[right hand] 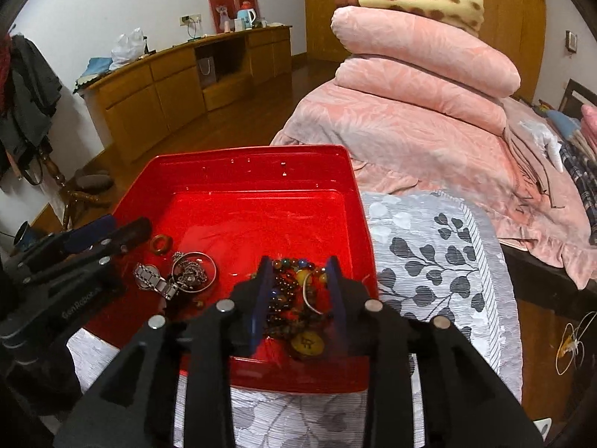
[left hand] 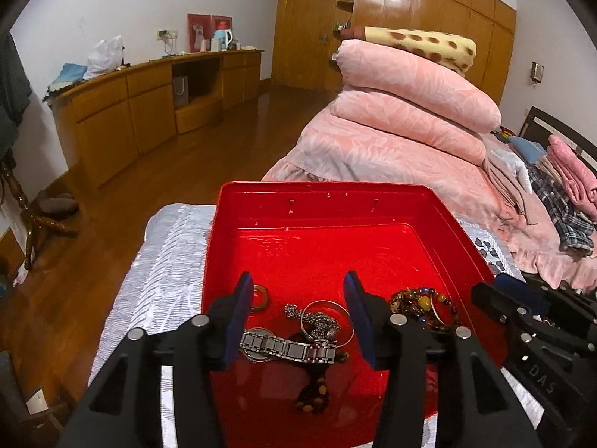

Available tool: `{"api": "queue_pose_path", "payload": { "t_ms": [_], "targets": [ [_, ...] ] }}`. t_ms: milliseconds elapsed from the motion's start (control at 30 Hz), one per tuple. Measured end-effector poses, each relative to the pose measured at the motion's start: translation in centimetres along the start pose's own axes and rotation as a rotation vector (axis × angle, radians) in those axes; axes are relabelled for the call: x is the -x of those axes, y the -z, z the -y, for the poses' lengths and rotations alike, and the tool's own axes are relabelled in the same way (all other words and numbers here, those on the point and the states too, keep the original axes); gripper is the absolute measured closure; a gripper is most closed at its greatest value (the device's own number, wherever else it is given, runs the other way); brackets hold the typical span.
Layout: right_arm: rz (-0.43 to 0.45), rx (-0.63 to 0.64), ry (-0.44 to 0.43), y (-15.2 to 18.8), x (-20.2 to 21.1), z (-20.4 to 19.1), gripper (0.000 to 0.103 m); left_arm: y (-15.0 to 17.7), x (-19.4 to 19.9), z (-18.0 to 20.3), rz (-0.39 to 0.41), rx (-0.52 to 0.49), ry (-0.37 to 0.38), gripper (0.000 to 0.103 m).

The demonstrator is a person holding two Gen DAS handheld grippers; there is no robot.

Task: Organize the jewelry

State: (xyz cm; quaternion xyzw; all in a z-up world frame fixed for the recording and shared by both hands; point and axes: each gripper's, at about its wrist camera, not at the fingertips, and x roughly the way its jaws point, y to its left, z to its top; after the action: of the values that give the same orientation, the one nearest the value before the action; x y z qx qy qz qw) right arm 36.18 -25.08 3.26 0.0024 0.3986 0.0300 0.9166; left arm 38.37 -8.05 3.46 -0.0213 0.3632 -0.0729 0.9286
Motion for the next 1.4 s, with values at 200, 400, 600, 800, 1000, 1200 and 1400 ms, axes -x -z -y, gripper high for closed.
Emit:
{"api": "queue_pose_path", "payload": {
  "t_ms": [200, 400, 600, 800, 1000, 1200, 1400],
  "targets": [
    [0.037, -0.008, 0.002, 0.3, 1.7, 0.2, 0.054, 0.2, 1.7, -0.6, 0.032, 0.013, 0.000, 0.041],
    [0.062, -0.023, 0.003, 1.8, 3.7, 0.4, 0.039, 1.7, 4.5, -1.9, 0.075, 0.032, -0.007, 0.026],
    [0.093, -0.020, 0.004, 3.8, 6.1, 0.0, 0.030, 3.3, 7.3, -2.3, 0.114, 0.032, -0.025, 0.021],
    [0.140, -0.017, 0.011, 6.1, 8.8, -0.7, 0.017, 5.1, 10.5, -2.0, 0.167, 0.004, -0.026, 0.014],
    [0.211, -0.013, 0.025, 7.7, 12.1, -1.0, 0.007, 6.3, 14.3, -2.0, 0.244, -0.008, -0.031, 0.010],
    [0.287, 0.001, 0.052, 8.7, 15.4, -1.3, 0.006, 6.8, 18.2, -2.3, 0.339, -0.015, -0.046, 0.010],
    [0.364, 0.028, 0.036, 9.3, 18.9, -2.3, 0.005, 7.2, 21.6, -2.3, 0.412, -0.026, -0.042, 0.009]
  ]
}}
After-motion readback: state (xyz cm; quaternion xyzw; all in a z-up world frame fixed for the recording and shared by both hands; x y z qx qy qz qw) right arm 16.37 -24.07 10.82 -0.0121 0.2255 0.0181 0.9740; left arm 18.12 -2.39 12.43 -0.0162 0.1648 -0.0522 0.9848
